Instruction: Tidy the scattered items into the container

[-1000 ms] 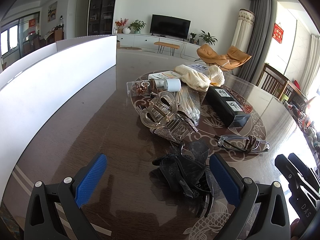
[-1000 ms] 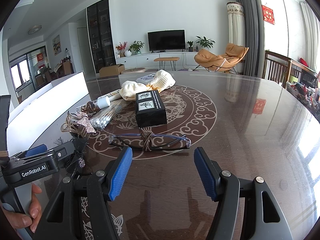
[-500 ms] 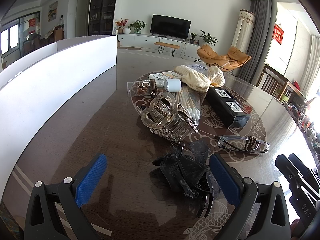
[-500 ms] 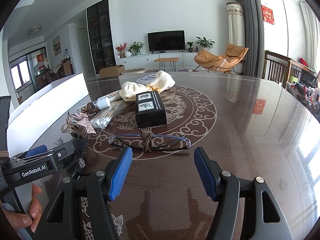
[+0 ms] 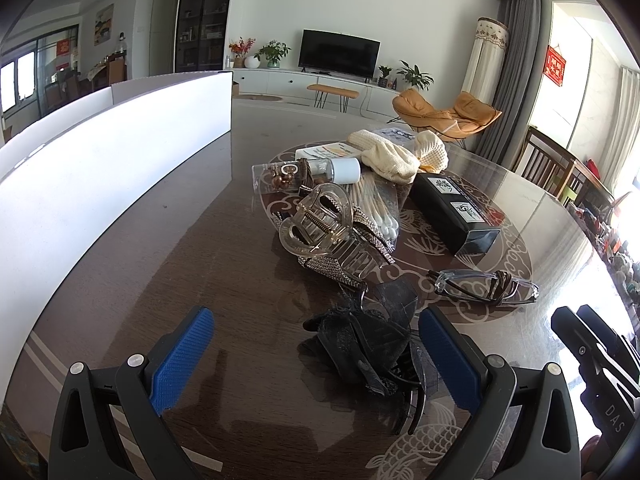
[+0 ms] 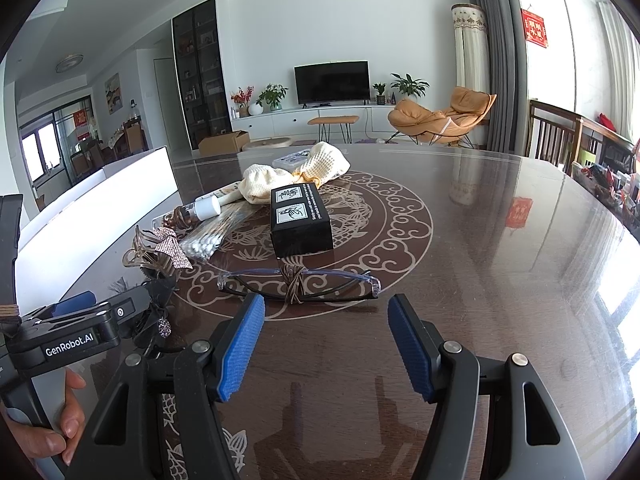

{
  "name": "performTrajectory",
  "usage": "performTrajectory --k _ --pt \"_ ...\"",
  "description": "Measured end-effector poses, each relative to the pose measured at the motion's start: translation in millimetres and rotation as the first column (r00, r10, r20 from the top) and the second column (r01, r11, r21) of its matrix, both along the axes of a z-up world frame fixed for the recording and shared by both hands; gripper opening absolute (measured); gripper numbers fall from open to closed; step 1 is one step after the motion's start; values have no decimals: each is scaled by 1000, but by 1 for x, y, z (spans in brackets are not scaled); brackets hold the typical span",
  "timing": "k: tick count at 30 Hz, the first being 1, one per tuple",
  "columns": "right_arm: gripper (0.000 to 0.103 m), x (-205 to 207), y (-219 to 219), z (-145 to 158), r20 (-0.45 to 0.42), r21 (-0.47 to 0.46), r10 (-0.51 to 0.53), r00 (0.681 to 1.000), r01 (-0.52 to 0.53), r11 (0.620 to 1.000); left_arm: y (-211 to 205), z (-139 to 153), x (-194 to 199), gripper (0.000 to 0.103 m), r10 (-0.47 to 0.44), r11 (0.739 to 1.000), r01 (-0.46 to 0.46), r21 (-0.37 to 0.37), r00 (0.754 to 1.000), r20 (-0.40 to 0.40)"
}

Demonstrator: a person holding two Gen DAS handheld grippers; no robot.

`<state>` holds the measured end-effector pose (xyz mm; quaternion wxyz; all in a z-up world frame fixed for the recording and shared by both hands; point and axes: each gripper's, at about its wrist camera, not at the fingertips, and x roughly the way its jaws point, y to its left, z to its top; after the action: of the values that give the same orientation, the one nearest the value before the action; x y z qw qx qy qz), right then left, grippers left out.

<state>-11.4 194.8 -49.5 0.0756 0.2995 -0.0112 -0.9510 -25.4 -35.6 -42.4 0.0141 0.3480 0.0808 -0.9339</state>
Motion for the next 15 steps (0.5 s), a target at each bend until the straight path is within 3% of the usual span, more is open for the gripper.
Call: performTrajectory --k 15 --pt "65 -4 2 -1 15 2 0 1000 0 1000 0 0 -3 103 3 1000 -3 3 1000 9"
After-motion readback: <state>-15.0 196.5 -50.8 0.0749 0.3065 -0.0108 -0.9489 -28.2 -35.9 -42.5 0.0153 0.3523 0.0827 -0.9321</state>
